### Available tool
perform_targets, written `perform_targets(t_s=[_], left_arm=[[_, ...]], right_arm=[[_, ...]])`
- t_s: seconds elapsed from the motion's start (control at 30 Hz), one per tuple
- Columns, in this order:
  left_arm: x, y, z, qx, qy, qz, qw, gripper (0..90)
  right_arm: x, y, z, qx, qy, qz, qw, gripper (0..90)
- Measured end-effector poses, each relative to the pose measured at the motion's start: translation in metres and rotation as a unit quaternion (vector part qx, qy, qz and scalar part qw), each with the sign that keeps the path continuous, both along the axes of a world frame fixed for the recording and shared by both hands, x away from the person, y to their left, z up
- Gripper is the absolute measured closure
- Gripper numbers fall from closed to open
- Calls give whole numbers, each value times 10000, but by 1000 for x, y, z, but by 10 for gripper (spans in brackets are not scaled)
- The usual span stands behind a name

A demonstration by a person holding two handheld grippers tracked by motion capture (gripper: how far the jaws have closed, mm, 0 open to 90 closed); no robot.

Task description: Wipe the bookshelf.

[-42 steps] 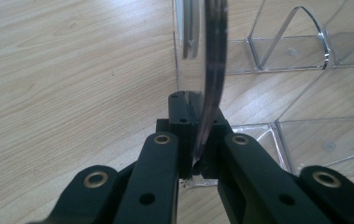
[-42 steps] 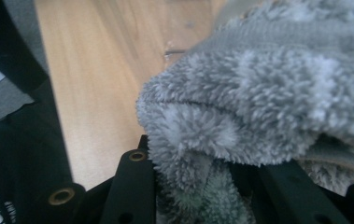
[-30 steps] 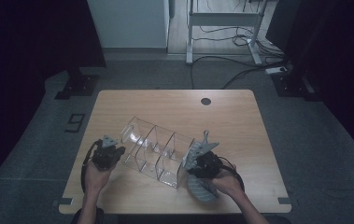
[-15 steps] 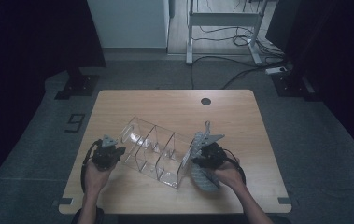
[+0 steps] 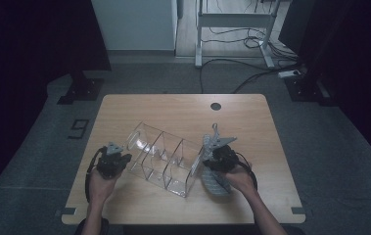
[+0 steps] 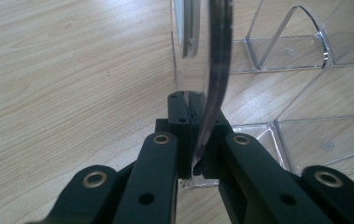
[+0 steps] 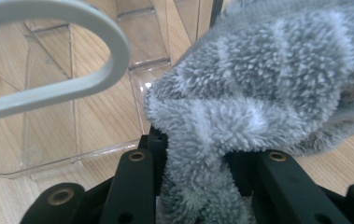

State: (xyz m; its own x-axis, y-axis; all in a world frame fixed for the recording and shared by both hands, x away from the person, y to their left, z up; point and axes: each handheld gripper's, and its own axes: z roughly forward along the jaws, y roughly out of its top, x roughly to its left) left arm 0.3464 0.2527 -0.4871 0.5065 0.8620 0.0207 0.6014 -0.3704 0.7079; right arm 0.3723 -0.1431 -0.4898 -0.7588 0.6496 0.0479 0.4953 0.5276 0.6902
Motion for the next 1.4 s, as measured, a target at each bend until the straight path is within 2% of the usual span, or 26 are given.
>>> perform_targets(t_s=[0.57, 0.77, 1.07, 1.4], left_arm=[[0, 0, -1, -33, 19, 15, 10000, 864], [0, 0, -1, -42, 21, 50, 10000, 865], [0, -2, -2, -88, 32, 180, 9998, 871], [0, -3, -2, -121, 48, 233, 9996, 871]], right_arm=[[7, 8, -28, -340, 257, 0, 9991, 677], [6, 11, -30, -427, 261, 4, 9987, 672], [-5, 15, -27, -459, 217, 175, 9986, 669], [-22, 23, -25, -512, 225, 509, 9971, 669]])
